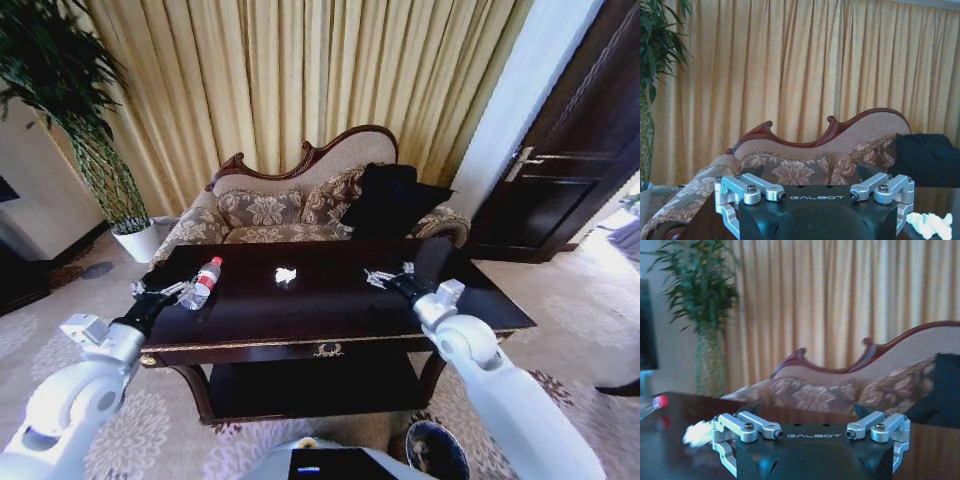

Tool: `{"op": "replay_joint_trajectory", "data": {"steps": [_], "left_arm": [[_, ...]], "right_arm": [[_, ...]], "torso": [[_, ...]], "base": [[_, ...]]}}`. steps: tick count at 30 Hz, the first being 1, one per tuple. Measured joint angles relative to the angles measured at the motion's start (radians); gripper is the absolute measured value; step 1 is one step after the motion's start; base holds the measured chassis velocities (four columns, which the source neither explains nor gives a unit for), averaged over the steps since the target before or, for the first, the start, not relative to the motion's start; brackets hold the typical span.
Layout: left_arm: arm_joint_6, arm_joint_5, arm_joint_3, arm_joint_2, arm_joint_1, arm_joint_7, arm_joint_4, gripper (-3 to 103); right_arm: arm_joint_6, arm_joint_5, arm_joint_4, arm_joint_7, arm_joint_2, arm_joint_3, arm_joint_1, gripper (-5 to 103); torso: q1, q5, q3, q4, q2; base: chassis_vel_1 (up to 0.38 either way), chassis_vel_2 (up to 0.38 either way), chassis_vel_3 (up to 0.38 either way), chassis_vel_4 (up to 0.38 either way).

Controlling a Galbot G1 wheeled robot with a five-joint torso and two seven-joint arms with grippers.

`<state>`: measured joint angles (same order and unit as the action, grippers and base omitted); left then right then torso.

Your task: Move to the front of the table and place the trash on the table into the trash bin.

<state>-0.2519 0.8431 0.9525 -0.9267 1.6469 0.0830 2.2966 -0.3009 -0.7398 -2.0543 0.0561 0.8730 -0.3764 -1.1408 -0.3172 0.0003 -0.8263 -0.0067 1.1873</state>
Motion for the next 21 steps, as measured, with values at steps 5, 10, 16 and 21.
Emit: {"op": "replay_joint_trajectory", "data": {"steps": [5, 10, 16, 21], "left_arm": [[0.001, 0.0, 0.005, -0.003, 0.007, 0.001, -0.001, 100], [0.001, -0.001, 0.006, -0.01, 0.015, 0.002, 0.0, 100], [0.002, -0.008, 0.011, -0.016, 0.027, 0.002, -0.001, 100], [0.002, -0.011, 0.008, -0.022, 0.026, 0.002, 0.0, 100]], "right_arm": [[0.013, 0.0, 0.029, 0.014, -0.016, 0.125, 0.05, 100], [0.018, 0.009, 0.05, 0.012, 0.003, 0.197, 0.096, 100], [0.019, 0.01, 0.078, -0.008, 0.032, 0.325, 0.199, 100], [0.019, 0.011, 0.109, -0.017, 0.054, 0.392, 0.269, 100]], "torso": [[0.0, -0.0001, 0.0, -0.0003, 0.0], [0.0, -0.0001, 0.0, -0.0001, 0.0], [0.0, -0.0001, 0.0, -0.0001, 0.0], [0.0, -0.0001, 0.0, -0.0003, 0.0]], "base": [[0.0, 0.0, 0.0, 0.0], [0.0, 0.0, 0.0, 0.0], [0.0, 0.0, 0.0, 0.0], [0.0, 0.0, 0.0, 0.0]]}}
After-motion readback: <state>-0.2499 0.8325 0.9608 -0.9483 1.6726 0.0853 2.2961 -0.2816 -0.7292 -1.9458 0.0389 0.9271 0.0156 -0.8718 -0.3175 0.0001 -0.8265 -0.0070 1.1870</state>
